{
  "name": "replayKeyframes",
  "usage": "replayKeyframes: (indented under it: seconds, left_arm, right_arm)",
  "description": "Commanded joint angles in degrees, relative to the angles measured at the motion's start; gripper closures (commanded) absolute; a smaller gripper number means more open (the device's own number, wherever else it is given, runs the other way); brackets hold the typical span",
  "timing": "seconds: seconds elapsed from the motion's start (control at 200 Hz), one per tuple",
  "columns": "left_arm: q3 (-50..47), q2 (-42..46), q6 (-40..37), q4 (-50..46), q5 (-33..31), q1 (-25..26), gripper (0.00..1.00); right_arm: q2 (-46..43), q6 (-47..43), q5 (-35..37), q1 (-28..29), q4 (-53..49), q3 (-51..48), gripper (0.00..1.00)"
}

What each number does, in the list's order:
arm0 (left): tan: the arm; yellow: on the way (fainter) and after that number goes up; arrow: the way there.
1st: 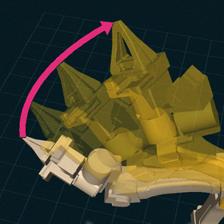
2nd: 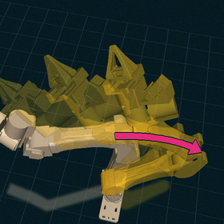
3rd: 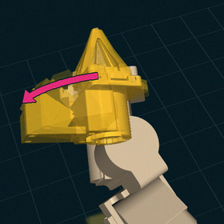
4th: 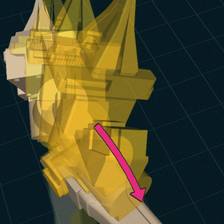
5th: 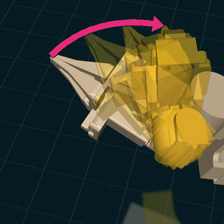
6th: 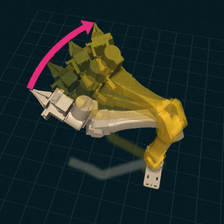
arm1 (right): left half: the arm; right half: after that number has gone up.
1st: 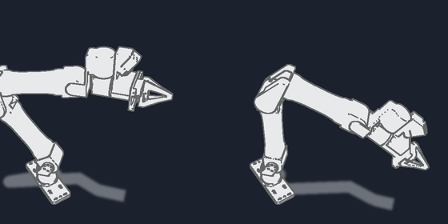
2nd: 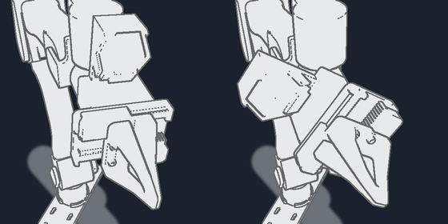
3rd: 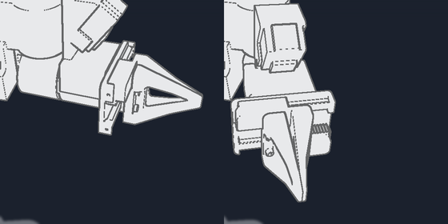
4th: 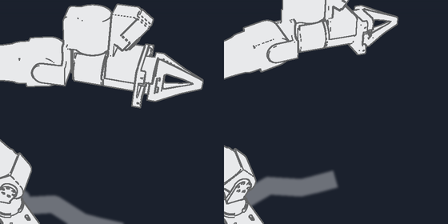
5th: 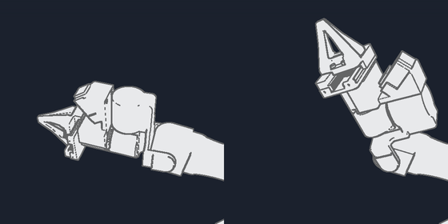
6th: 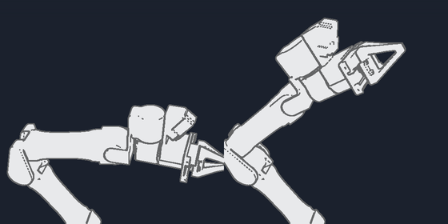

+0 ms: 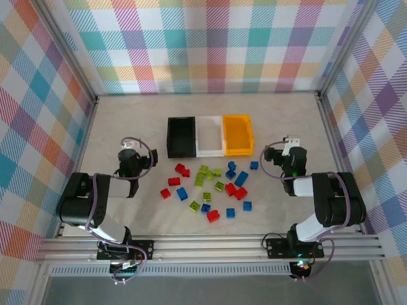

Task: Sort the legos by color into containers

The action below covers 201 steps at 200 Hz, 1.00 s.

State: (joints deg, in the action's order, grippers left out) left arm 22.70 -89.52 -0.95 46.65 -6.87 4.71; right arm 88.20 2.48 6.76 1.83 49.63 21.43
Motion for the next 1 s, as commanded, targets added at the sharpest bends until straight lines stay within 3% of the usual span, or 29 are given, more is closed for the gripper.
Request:
replayKeyframes:
  seconds: [0.0, 0.225, 0.365, 0.82, 1.0]
  left_arm:
    - [1.12, -0.16, -0.76, 0.10, 0.98, -0.58, 0.00]
    - [1.12, -0.15, -0.76, 0.09, 1.08, -0.61, 0.00]
    - [1.19, -0.15, -0.77, 0.06, 1.07, -0.65, 0.00]
    - [1.04, 0.02, -0.44, 0.46, 0.28, -0.65, 0.00]
    - [1.48, 14.86, 0.13, -10.85, -6.84, 1.58, 0.00]
  right_arm:
    - [-0.31, -0.54, -0.88, -0.40, 0.43, 0.81, 0.00]
    - [-0.31, -0.69, -1.28, -0.33, 0.47, 0.87, 0.00]
    - [-0.27, -2.48, -5.69, -0.38, -0.19, 1.15, 0.00]
    - [-0.24, -1.40, -4.68, -0.93, -0.67, 1.54, 0.00]
    - [-11.46, -4.83, 4.69, 4.79, -16.73, 6.08, 0.00]
